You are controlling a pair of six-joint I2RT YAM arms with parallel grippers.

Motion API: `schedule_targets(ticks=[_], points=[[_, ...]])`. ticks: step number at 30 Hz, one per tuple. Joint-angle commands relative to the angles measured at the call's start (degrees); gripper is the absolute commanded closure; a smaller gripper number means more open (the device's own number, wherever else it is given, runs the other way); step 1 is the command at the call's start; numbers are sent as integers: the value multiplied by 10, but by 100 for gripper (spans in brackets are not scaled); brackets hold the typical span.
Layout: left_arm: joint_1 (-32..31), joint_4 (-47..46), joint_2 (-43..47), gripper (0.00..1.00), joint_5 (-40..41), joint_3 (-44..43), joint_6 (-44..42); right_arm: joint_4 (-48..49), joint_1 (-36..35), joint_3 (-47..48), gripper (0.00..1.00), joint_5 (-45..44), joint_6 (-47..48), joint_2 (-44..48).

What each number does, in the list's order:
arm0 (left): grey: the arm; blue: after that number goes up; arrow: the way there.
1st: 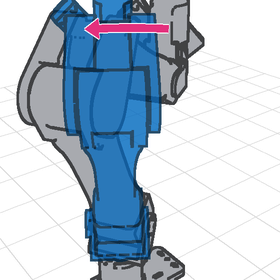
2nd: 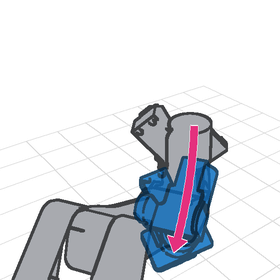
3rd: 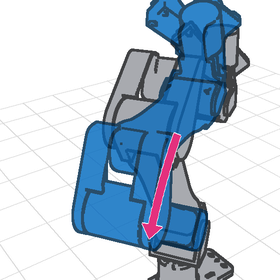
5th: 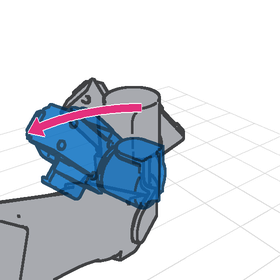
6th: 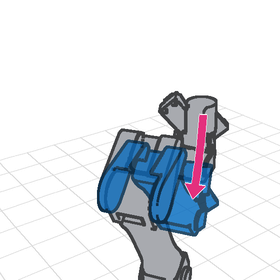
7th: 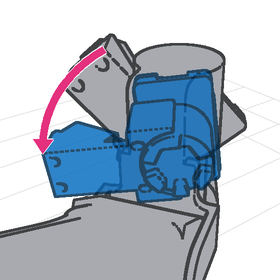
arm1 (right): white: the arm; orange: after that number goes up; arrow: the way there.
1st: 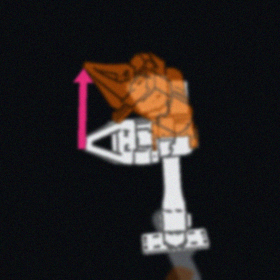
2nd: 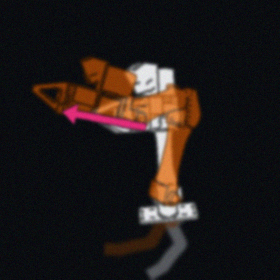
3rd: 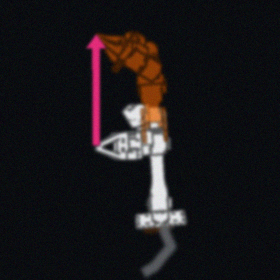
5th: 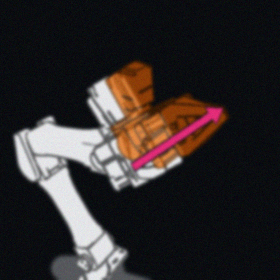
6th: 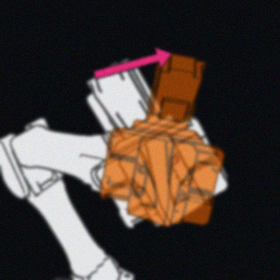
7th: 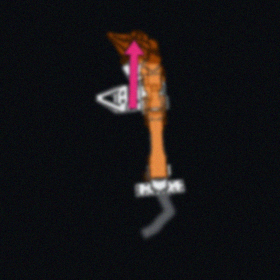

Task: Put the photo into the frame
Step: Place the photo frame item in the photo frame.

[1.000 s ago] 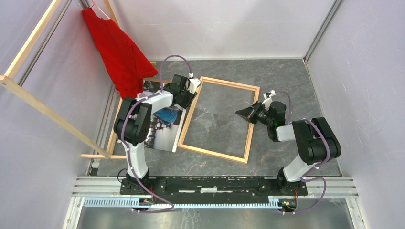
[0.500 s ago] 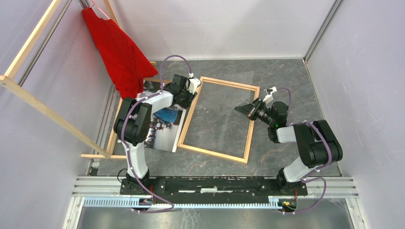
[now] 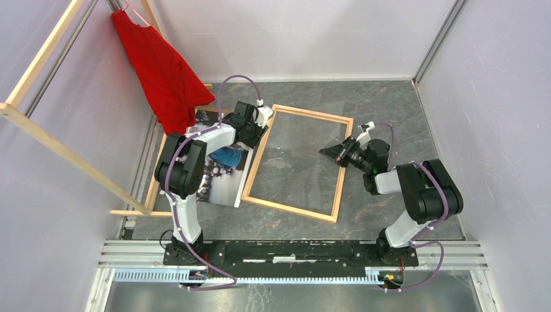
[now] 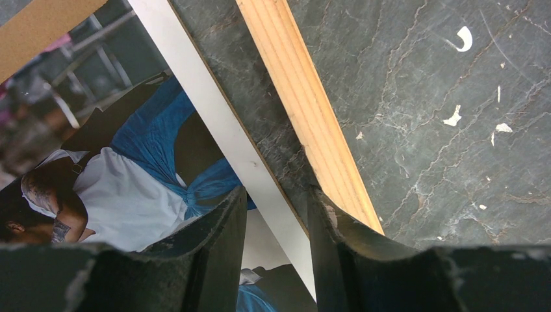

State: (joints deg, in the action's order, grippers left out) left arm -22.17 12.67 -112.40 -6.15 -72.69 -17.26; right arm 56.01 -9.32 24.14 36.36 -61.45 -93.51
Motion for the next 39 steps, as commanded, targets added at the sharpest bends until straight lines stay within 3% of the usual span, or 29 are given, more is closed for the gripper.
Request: schedule_targets(ticks=[1,21,27,33,39], points=[[-5,0,-9,54,-19,-3,-19,13,-2,9,100,-7,5,-3],[-4,4,-9,54,-23,-5,-23,40,-3,15,100,-16,-4,2],[-5,5,-9,54,-23,-6,-23,-5,-6,28,100,-17,34,9],[-5,5,-9,54,-20,-5,-26,-41,-7,27,72,-18,63,8],[-5,4,-8,55,-18,-1,-28,-164,-11,62,50,-51,141,28]])
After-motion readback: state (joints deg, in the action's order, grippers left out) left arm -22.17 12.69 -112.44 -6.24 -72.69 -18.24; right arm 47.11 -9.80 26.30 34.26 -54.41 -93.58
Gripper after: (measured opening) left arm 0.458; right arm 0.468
